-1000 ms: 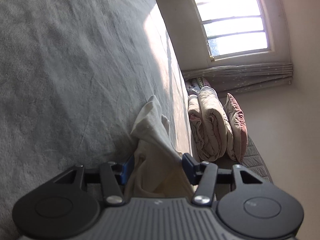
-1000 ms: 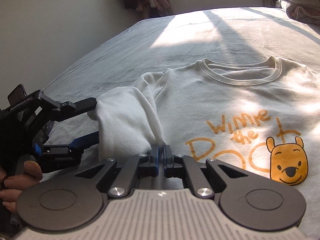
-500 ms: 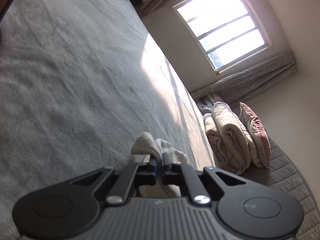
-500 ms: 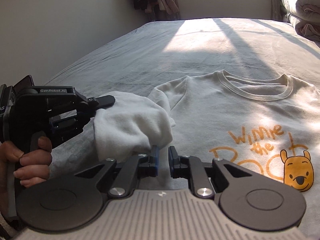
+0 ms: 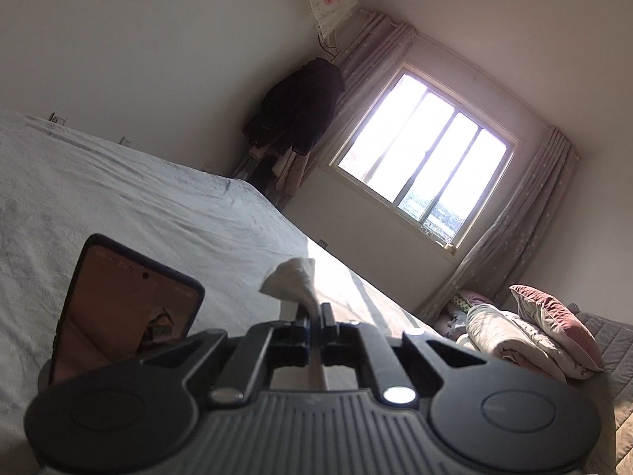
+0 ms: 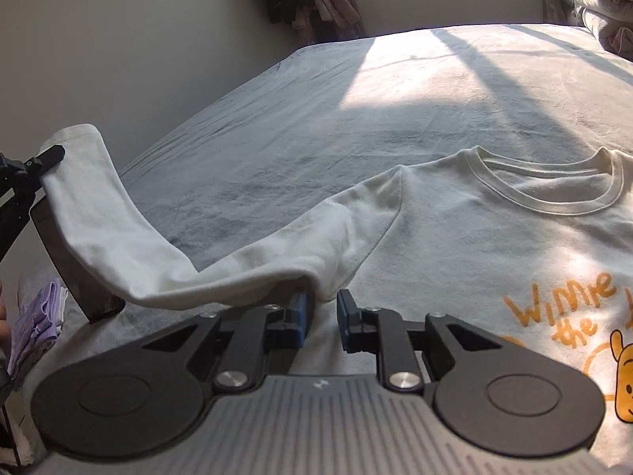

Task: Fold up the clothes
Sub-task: 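Lift the T-shirt sleeve with the left gripper while the right gripper holds the shoulder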

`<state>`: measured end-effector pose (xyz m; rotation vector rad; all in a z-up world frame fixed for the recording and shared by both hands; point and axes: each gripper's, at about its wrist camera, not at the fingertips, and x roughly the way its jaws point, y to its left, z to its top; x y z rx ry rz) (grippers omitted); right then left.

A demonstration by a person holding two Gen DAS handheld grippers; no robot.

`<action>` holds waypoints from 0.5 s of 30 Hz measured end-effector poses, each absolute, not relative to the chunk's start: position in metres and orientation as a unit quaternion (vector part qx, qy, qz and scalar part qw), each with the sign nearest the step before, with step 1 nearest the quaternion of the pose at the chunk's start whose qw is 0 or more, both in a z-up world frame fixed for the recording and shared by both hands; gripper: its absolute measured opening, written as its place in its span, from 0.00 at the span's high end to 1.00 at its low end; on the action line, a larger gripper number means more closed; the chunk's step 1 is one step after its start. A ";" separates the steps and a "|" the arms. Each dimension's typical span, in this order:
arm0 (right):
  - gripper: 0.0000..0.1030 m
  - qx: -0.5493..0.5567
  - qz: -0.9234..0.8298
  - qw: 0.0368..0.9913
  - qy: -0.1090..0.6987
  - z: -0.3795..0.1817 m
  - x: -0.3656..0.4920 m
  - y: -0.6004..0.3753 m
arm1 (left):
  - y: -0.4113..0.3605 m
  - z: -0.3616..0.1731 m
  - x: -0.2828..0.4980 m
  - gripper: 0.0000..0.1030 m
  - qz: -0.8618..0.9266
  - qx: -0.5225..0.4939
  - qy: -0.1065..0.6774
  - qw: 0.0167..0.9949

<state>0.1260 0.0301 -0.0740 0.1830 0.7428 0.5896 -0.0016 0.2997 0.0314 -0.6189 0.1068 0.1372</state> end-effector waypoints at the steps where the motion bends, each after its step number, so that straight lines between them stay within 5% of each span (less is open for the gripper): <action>1: 0.79 0.085 0.291 0.882 0.360 -0.073 0.130 0.039 | 0.304 0.036 0.000 0.96 0.064 -0.306 0.046 0.949; 7: 0.77 0.066 0.347 0.861 0.367 -0.063 0.133 0.069 | 0.325 0.067 0.016 0.96 0.039 -0.306 0.000 0.951; 15: 0.71 0.191 0.382 0.840 0.335 -0.039 0.145 0.018 | 0.330 0.064 0.026 0.96 0.009 -0.266 -0.015 0.964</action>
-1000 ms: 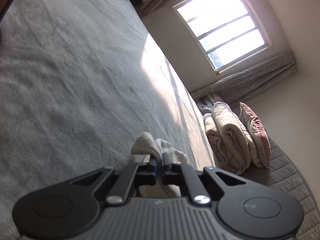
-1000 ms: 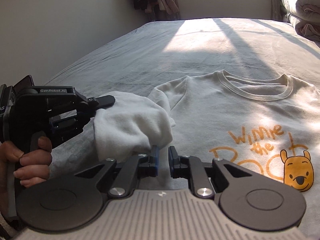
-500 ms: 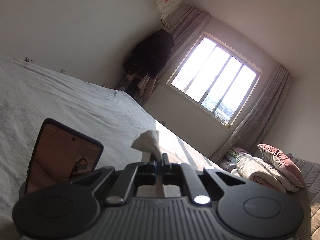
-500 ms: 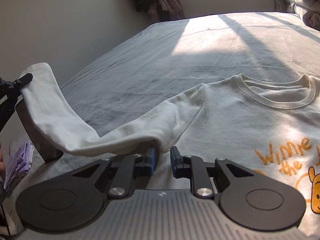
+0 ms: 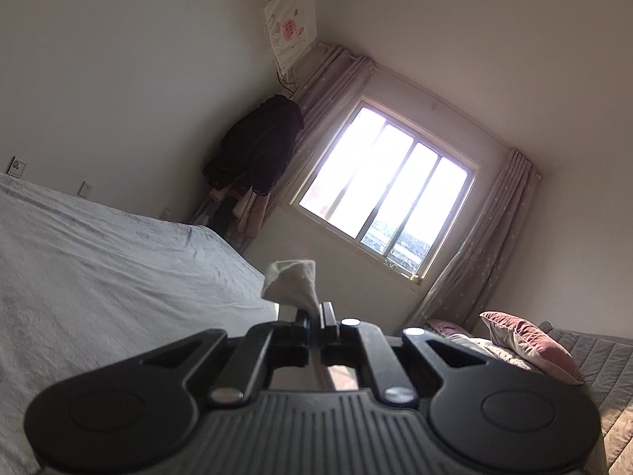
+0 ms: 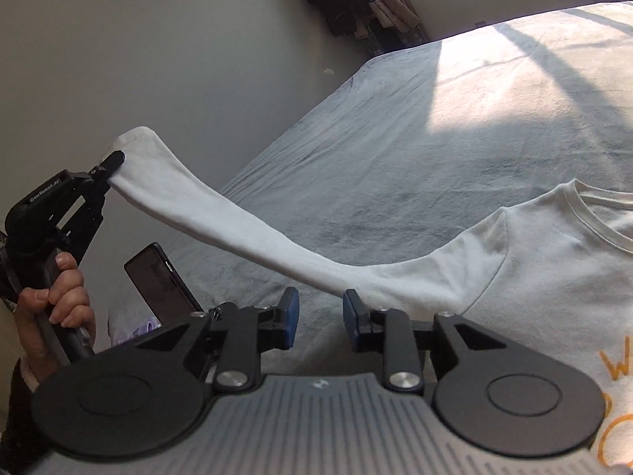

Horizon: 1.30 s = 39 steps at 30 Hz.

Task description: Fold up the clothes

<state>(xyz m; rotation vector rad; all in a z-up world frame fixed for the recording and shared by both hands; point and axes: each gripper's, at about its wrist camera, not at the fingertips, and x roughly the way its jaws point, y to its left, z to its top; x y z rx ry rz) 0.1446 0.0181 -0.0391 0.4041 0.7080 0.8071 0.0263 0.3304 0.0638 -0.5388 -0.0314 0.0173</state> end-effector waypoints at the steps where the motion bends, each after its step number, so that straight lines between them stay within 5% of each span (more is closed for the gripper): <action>1: 0.71 0.200 0.358 0.848 0.335 -0.040 0.153 0.013 | 0.331 0.062 0.025 0.96 0.008 -0.263 -0.016 0.965; 9: 0.70 0.149 0.317 0.838 0.418 -0.089 0.182 0.056 | 0.326 0.053 0.021 0.96 -0.038 -0.265 -0.035 0.963; 19: 0.69 0.132 0.337 0.838 0.409 -0.092 0.212 0.145 | 0.294 0.022 0.010 0.96 -0.043 -0.260 -0.008 0.965; 28: 0.69 0.069 0.273 0.889 0.361 -0.050 0.212 0.063 | 0.285 0.003 0.005 0.96 -0.022 -0.289 -0.003 0.957; 39: 0.69 -0.008 0.250 0.890 0.381 -0.086 0.240 0.092 | 0.269 -0.001 0.000 0.96 -0.015 -0.272 -0.012 0.962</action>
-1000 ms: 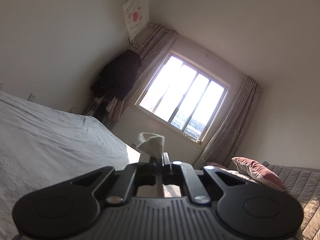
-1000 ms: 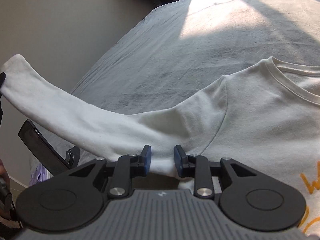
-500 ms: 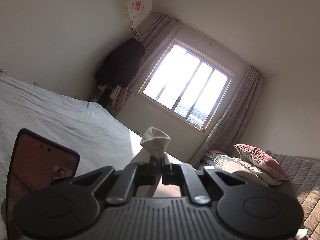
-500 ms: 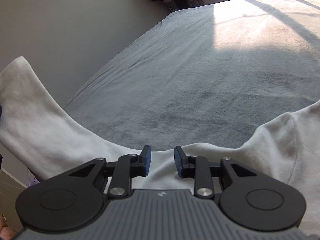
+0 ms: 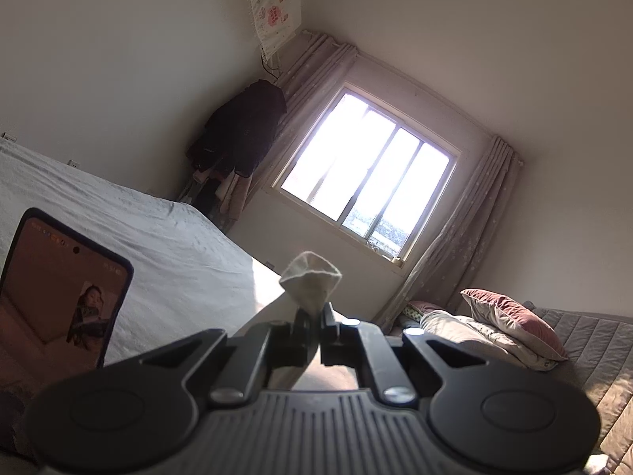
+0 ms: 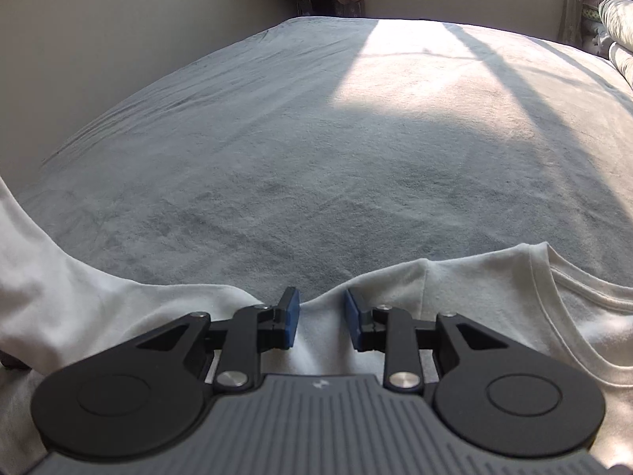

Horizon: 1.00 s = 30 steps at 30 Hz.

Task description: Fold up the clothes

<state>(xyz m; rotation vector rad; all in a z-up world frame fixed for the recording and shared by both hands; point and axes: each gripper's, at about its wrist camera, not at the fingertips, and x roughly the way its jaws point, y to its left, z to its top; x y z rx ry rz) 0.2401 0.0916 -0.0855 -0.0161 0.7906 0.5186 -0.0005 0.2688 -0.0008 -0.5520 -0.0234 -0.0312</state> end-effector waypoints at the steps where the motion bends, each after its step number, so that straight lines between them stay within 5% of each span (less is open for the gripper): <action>1: 0.69 -0.015 0.253 0.890 0.378 -0.078 0.243 0.090 | 0.268 -0.001 -0.001 0.96 -0.013 -0.272 -0.012 0.962; 5: 0.45 -0.084 0.257 0.898 0.348 -0.062 0.248 0.082 | 0.268 0.001 -0.002 0.96 -0.002 -0.279 -0.017 0.960; 15: 0.45 -0.226 0.291 0.856 0.362 -0.090 0.260 0.090 | 0.257 -0.017 0.028 0.96 0.003 -0.273 0.059 0.960; 18: 0.65 -0.224 0.282 0.866 0.348 -0.092 0.253 0.087 | 0.253 -0.033 0.047 0.96 0.012 -0.267 0.122 0.956; 19: 0.82 -0.223 0.277 0.870 0.342 -0.092 0.251 0.085 | 0.253 -0.040 0.054 0.96 0.016 -0.267 0.147 0.952; 20: 0.87 -0.226 0.273 0.874 0.332 -0.091 0.247 0.083 | 0.253 -0.046 0.060 0.96 0.019 -0.267 0.171 0.948; 25: 0.95 -0.215 0.235 0.912 0.260 -0.088 0.228 0.070 | 0.259 -0.077 0.085 0.96 0.058 -0.266 0.288 0.918; 30: 0.93 -0.213 0.206 0.919 0.260 -0.102 0.230 0.074 | 0.261 -0.077 0.081 0.95 0.061 -0.267 0.283 0.919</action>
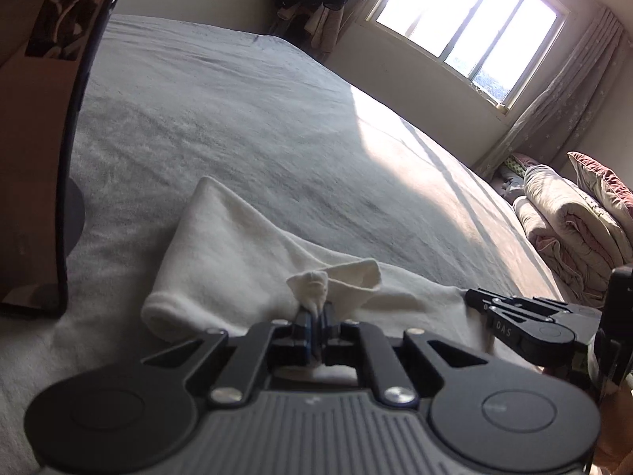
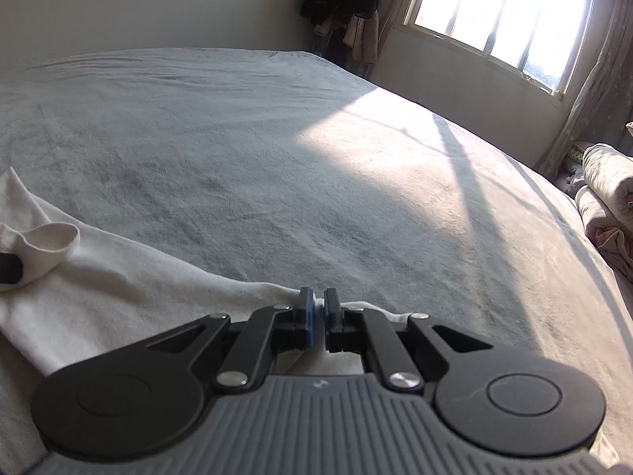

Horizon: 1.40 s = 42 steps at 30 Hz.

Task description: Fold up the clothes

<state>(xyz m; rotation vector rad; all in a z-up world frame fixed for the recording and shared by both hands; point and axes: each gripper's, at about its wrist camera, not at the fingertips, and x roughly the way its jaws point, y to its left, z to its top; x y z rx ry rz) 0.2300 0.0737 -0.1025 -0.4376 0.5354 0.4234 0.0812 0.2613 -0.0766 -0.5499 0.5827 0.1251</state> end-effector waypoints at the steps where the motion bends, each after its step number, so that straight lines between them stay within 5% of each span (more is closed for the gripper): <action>1: 0.89 -0.219 0.202 0.918 0.262 -0.104 0.231 0.076 | 0.262 -0.076 0.080 0.95 0.060 -0.273 0.282 0.918; 4: 0.73 -0.188 0.192 0.926 0.266 -0.090 0.228 0.073 | 0.268 -0.075 0.075 0.96 0.058 -0.297 0.274 0.913; 14: 0.71 0.102 0.291 0.873 0.377 -0.075 0.206 0.045 | 0.270 -0.067 0.067 0.96 0.026 -0.331 0.238 0.913; 15: 0.68 0.139 0.308 0.860 0.383 -0.073 0.205 0.046 | 0.268 -0.066 0.069 0.96 0.022 -0.330 0.239 0.913; 17: 0.41 0.215 0.337 0.826 0.397 -0.073 0.207 0.049 | 0.265 -0.064 0.071 0.96 0.015 -0.329 0.241 0.913; 24: 0.40 0.337 0.350 0.726 0.487 -0.098 0.233 0.087 | 0.257 -0.058 0.067 0.96 -0.045 -0.312 0.248 0.916; 25: 0.41 0.348 0.342 0.718 0.497 -0.103 0.235 0.090 | 0.255 -0.057 0.066 0.95 -0.051 -0.311 0.250 0.916; 28: 0.90 0.328 0.323 0.735 0.497 -0.101 0.236 0.094 | 0.252 -0.055 0.062 0.89 -0.064 -0.304 0.251 0.917; 32: 0.91 0.299 0.302 0.777 0.464 -0.080 0.231 0.083 | 0.246 -0.050 0.057 0.60 -0.092 -0.291 0.233 0.923; 42: 0.91 0.282 0.253 0.847 0.373 0.004 0.226 -0.013 | 0.204 -0.047 0.065 0.29 -0.104 -0.227 0.248 0.936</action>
